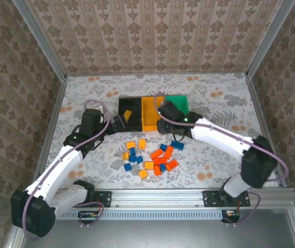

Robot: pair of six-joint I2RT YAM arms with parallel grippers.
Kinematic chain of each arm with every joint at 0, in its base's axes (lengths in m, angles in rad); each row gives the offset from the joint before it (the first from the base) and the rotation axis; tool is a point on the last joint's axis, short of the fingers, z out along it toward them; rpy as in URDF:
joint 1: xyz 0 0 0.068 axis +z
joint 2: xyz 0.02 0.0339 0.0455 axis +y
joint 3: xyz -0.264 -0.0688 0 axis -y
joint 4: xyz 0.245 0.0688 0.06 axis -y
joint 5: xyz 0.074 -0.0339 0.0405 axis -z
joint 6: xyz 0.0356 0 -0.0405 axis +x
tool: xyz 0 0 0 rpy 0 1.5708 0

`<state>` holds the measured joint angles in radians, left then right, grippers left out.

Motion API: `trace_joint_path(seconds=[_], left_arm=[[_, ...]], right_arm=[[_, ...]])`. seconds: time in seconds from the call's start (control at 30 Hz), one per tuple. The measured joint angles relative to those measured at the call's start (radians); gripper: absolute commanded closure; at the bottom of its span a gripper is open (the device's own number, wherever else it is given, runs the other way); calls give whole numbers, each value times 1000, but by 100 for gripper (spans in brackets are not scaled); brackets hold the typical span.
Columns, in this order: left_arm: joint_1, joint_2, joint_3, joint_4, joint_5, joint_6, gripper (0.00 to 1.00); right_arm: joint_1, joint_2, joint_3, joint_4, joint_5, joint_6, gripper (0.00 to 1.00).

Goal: Sort the legos into containers by color

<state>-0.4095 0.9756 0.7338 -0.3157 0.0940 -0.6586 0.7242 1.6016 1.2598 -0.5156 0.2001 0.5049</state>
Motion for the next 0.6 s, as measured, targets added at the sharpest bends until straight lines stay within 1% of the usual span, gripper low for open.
trace_joint_path(seconds=[0.17,0.23,0.3,0.4,0.47,0.5,0.53,0.6], left_arm=[[11,-37,-5,-27,-14,0,0],[19,-51,-17,-32,-15,0,0],[24,-63,-34,-37,-15,0,0],[31,-72,-60,-35,-13,0,0],[32,-74,-73,-34,-8,1,0],[32,-74,-76,-34,-3,1,1],[32,-74,-77,-33,3,2,3],[32,-74,-77,-32,17,11,8]], right_arm=[[-64,238,223,57,7,-35,65],[-82,304,284,61,10,-39,64],[-98,359,334,61,11,-38,58],[-114,406,370,60,11,-37,45],[-121,420,385,56,10,-40,35],[-122,421,390,55,10,-42,31],[-122,421,396,55,9,-45,29],[-121,419,409,57,3,-52,27]])
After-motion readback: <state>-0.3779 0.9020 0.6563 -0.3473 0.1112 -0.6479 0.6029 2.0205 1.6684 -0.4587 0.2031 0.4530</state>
